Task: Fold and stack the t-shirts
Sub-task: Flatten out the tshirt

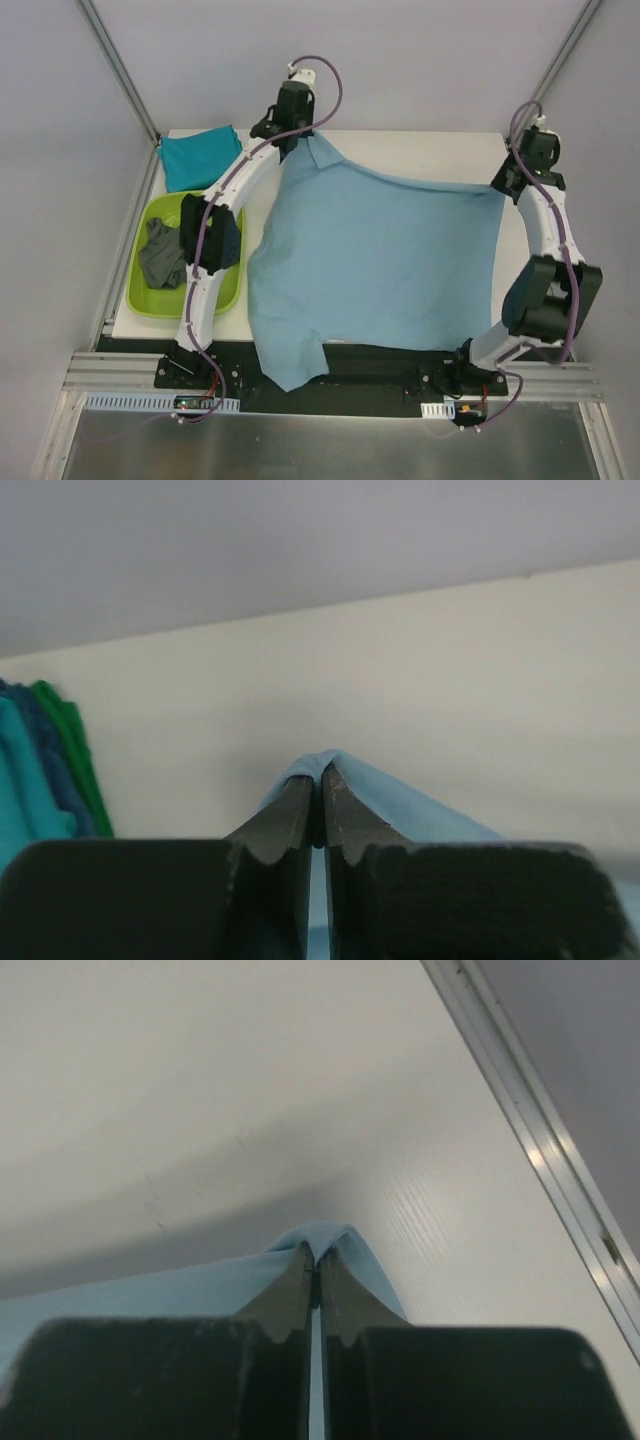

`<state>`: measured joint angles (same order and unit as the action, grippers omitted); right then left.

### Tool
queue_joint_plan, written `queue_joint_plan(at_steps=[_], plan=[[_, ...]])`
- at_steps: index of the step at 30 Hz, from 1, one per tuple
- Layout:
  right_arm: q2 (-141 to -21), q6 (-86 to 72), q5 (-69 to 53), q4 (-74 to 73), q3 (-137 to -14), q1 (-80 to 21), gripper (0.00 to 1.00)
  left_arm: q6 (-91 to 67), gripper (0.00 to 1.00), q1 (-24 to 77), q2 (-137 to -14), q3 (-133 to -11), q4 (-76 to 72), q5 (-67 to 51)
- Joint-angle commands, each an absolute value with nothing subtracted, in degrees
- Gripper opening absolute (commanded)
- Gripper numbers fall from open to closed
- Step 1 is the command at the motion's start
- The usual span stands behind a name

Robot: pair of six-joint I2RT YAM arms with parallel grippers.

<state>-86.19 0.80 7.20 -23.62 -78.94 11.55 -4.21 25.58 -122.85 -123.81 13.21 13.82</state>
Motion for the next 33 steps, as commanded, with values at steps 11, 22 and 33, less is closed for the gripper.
queue_joint_plan(at_steps=[11, 22, 33], plan=[[-118.30, 0.18, 1.14, -20.74, -98.26, 11.95, 0.00, -10.54, 0.06, 22.68, -142.47, -134.56, 8.18, 7.13], [-113.30, 1.05, -2.37, -21.70, -96.95, 12.04, 0.00, -15.37, 0.00, 22.50, -131.06, -123.68, 7.91, 5.10], [-106.97, 4.57, -2.11, -27.77, -95.19, 12.13, 0.00, -24.07, 0.00, 24.17, -114.09, -109.17, 18.44, 7.56]])
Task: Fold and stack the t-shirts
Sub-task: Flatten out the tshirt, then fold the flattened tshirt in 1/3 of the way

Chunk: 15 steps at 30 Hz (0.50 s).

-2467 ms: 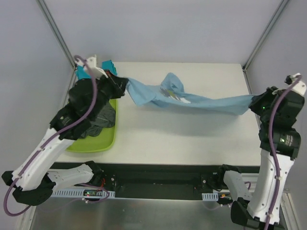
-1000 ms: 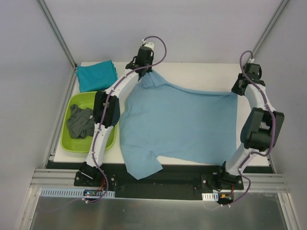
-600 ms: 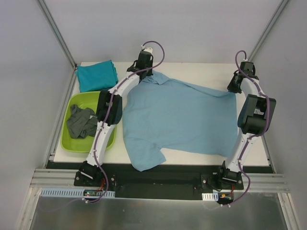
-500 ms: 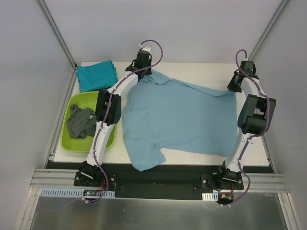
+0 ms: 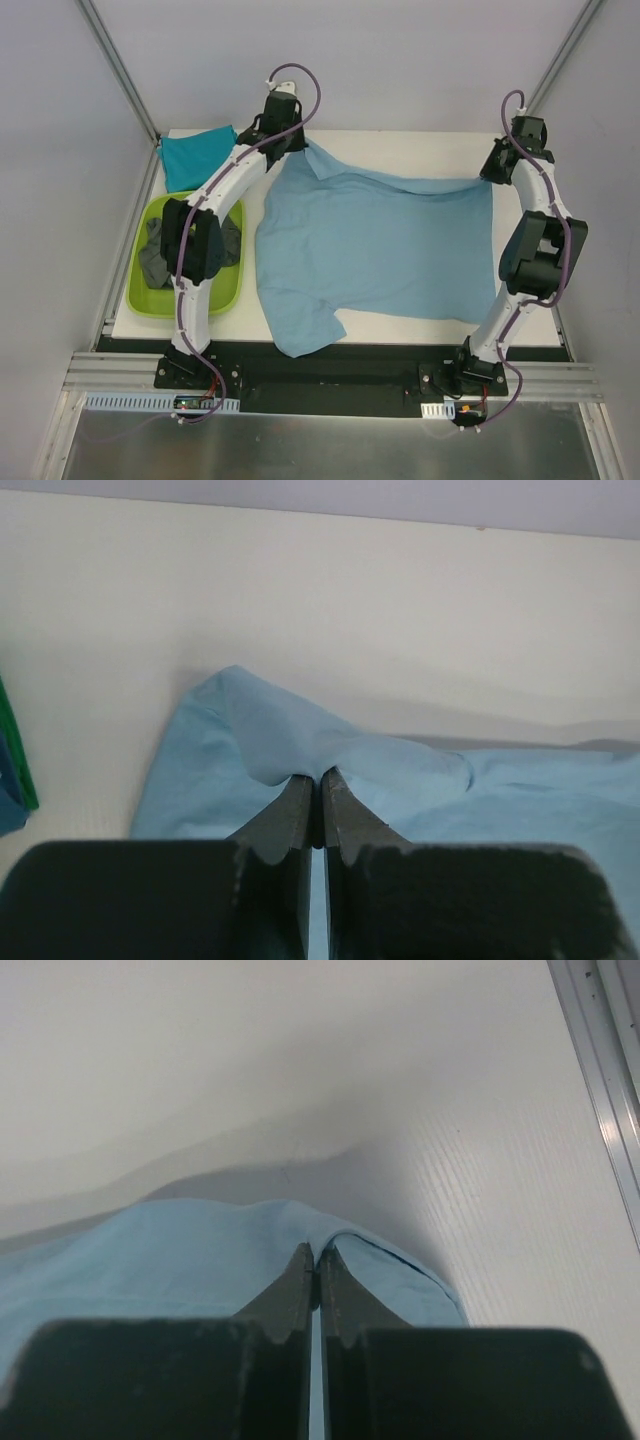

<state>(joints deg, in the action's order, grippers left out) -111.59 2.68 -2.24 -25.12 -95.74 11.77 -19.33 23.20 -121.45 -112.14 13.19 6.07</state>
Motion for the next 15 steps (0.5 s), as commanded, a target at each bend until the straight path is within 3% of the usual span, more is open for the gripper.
queue_joint_plan(at_steps=[1, 15], plan=[[-106.70, 4.66, -1.76, -28.21, -95.27, 12.13, 0.00, -25.04, 0.00, 24.17, -113.04, -108.38, 19.50, 7.73], [-105.56, 6.15, -2.02, -31.38, -94.75, 13.45, 0.00, -36.20, 0.00, 28.73, -96.16, -86.85, 25.75, 11.25]])
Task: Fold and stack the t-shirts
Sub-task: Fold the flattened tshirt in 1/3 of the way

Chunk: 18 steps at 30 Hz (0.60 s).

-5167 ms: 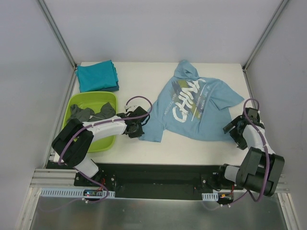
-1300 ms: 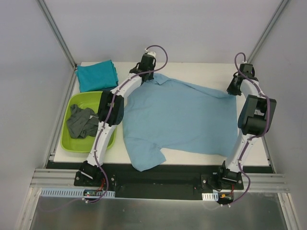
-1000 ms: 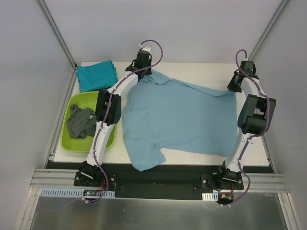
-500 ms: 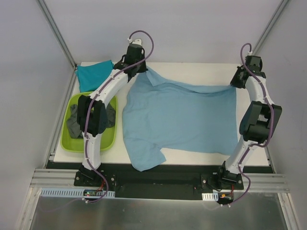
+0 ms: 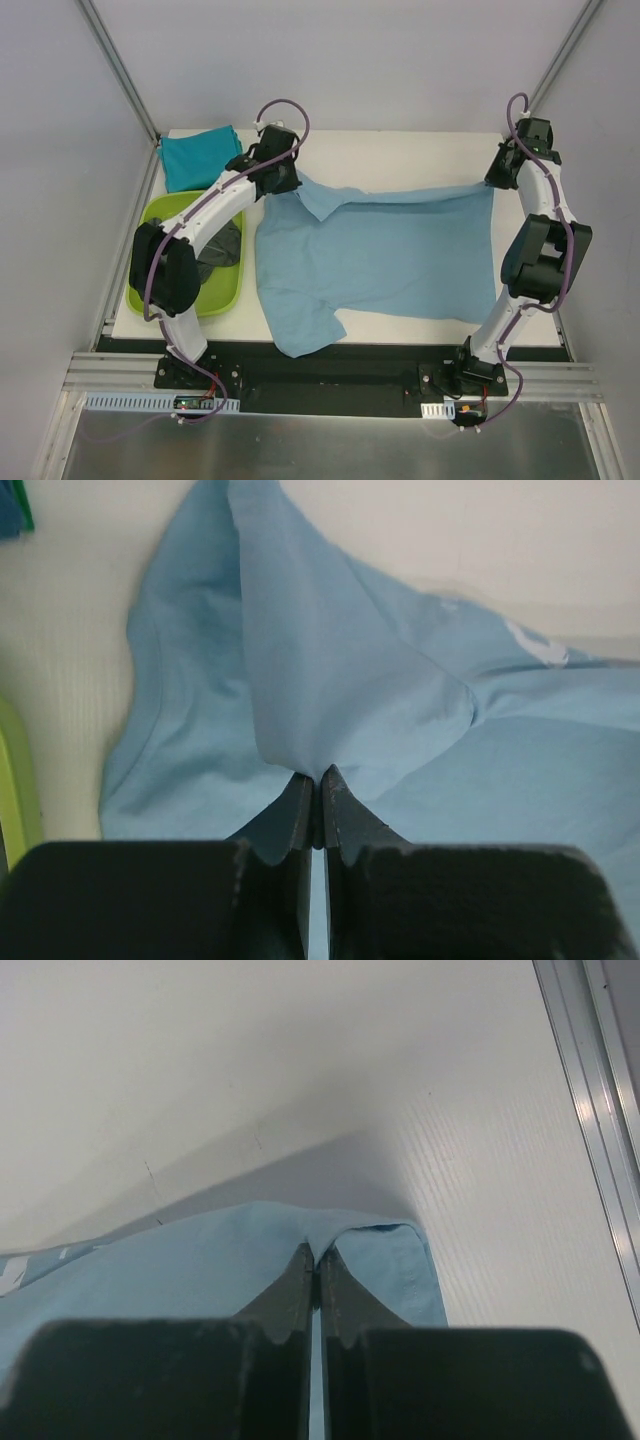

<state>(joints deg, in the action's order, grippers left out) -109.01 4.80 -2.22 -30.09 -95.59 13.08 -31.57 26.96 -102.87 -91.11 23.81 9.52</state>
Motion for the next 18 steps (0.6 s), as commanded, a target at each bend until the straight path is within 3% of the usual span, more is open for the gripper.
queue_joint_plan(at_steps=[1, 13, 18], plan=[[-105.47, 6.33, -2.02, -31.29, -94.40, 13.53, 0.00, -37.08, 0.00, 29.26, -95.02, -85.18, 25.84, 11.25], [-103.80, 6.77, -1.85, -28.39, -88.33, 13.97, 0.00, -43.77, 0.00, 31.90, -89.21, -70.06, 26.19, 9.41], [-103.54, 6.68, 4.38, -28.56, -85.96, 13.97, 0.03, -44.47, 0.00, 32.25, -91.23, -67.86, 26.19, 6.25]])
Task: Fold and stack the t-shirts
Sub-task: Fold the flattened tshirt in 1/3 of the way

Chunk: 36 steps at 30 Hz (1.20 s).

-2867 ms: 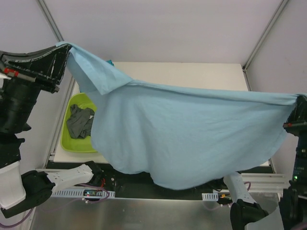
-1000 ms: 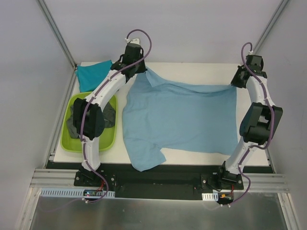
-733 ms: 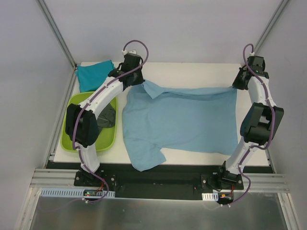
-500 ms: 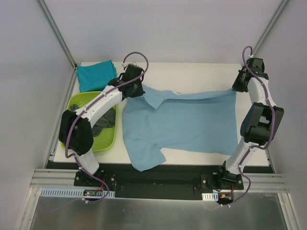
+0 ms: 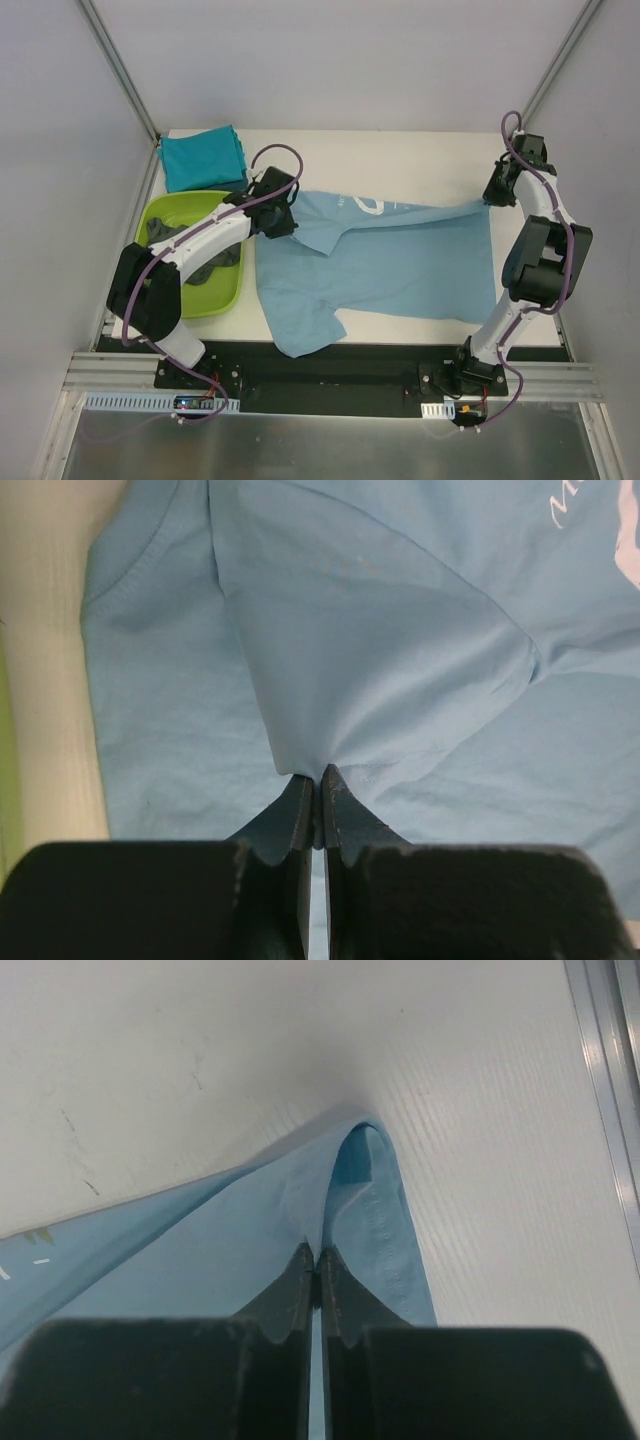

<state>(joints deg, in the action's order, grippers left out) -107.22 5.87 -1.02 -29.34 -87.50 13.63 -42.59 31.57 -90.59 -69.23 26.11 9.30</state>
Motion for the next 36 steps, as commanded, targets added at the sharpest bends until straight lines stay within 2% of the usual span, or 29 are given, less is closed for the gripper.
queue_joint_plan(at_steps=[1, 5, 8, 9, 10, 12, 13, 14, 15, 16, 22, 26, 30, 36], plan=[[-103.27, 6.42, 5.44, -28.65, -85.26, 13.97, 0.04, -44.73, 0.00, 32.26, -91.67, -67.33, 26.19, 5.81], [-103.27, 6.07, 7.91, -30.05, -84.02, 13.97, 0.08, -44.48, 0.00, 32.26, -93.60, -66.01, 26.19, 3.61], [-102.49, 4.75, 8.61, -31.29, -82.98, 13.89, 0.23, -44.39, 0.00, 32.26, -94.04, -65.22, 26.19, 2.55], [-101.78, 4.22, 9.14, -31.46, -82.45, 13.89, 0.35, -44.12, 0.03, 32.26, -93.87, -64.95, 26.28, 2.20], [-100.91, 3.70, 9.58, -31.73, -81.83, 13.80, 0.52, -44.03, 0.07, 32.52, -93.52, -64.52, 26.19, 3.15], [-98.10, 2.64, 11.50, -32.34, -80.78, 13.54, 0.65, -43.25, 0.21, 33.05, -92.73, -63.73, 26.19, 5.09], [-96.78, 2.29, 12.64, -32.78, -80.34, 13.36, 0.71, -43.16, 0.23, 33.13, -92.20, -63.02, 26.19, 5.18], [-95.46, 2.02, 13.00, -33.13, -79.81, 13.10, 0.81, -43.24, 0.28, 33.22, -91.59, -62.41, 26.19, 5.19], [-94.06, 1.67, 12.92, -33.92, -79.54, 12.66, 0.97, -42.98, 0.34, 33.31, -91.06, -61.97, 26.28, 5.27], [-92.74, 1.50, 12.31, -34.45, -79.11, 12.22, 0.96, -42.63, 0.38, 33.57, -90.71, -61.61, 26.19, 5.45], [-82.90, 2.90, 10.46, -34.19, -73.05, 6.34, 0.96, -40.35, 0.99, 34.54, -86.50, -61.87, 26.19, 4.57], [-75.17, 1.15, 5.12, -31.13, -65.33, 4.66, 0.96, -38.15, 0.99, 36.82, -82.62, -64.33, 25.93, 7.46], [-68.74, 3.24, -10.68, -24.28, -56.62, 4.22, 0.96, -35.16, 0.99, 37.09, -85.50, -68.19, 24.35, 7.82], [-74.25, 6.41, -15.45, -23.46, -58.96, 4.83, 0.96, -32.17, 0.99, 35.34, -96.93, -76.28, 23.91, 5.11]])
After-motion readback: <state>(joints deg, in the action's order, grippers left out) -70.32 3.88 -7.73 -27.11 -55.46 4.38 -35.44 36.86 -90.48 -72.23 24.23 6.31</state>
